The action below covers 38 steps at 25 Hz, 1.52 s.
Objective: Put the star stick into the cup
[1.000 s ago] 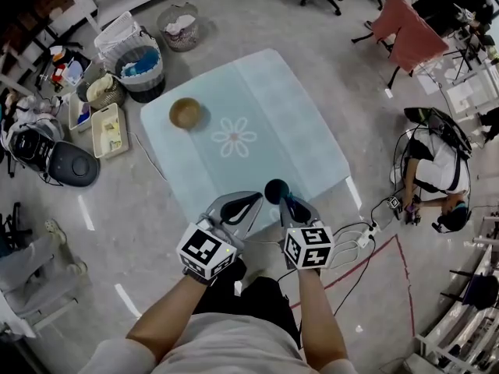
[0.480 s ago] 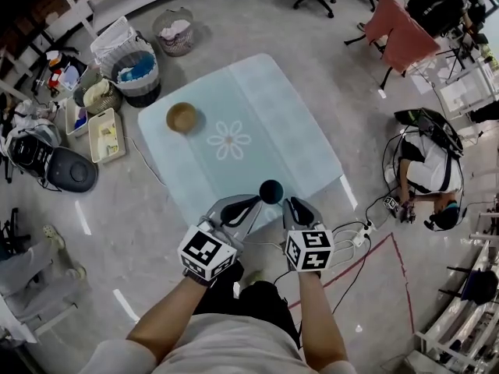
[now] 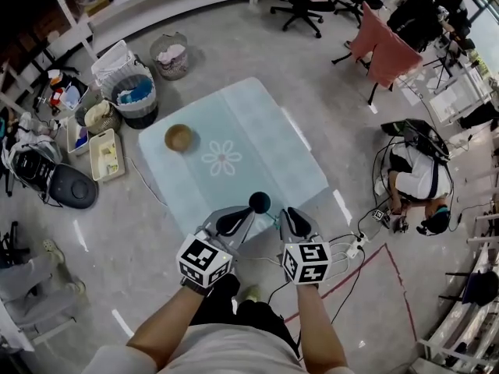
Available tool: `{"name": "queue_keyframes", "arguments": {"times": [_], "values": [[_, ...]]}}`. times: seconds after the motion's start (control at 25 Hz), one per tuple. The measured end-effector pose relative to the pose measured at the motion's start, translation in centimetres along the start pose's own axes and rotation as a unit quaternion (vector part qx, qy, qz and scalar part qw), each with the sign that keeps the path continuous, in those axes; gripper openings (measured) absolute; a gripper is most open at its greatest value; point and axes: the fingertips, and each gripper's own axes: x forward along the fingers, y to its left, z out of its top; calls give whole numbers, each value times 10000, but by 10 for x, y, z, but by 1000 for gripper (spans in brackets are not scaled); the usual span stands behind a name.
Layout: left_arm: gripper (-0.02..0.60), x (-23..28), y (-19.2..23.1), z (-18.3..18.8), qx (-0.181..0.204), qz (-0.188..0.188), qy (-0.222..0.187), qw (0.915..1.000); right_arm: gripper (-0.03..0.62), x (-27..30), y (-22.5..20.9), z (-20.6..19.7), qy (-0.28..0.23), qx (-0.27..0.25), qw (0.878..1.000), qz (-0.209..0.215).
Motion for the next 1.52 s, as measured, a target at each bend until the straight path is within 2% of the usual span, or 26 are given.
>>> {"name": "queue_keyframes", "arguments": {"times": [0.48, 0.92, 1.16, 1.52], "values": [[6, -16, -68, 37, 164, 179, -204, 9995, 41, -84, 9, 51, -851, -58, 9956, 383], [6, -51, -129, 79, 201, 373, -708, 9966, 28, -175, 27, 98, -1716, -324, 9815, 789], [6, -67, -166, 88, 337, 339, -932, 9945, 12, -217, 36, 103, -2054, -443, 9735, 900], [6, -97, -203, 105, 554, 375, -1165, 9909, 11, -262, 53, 107, -2304, -557, 9662, 1010]]}}
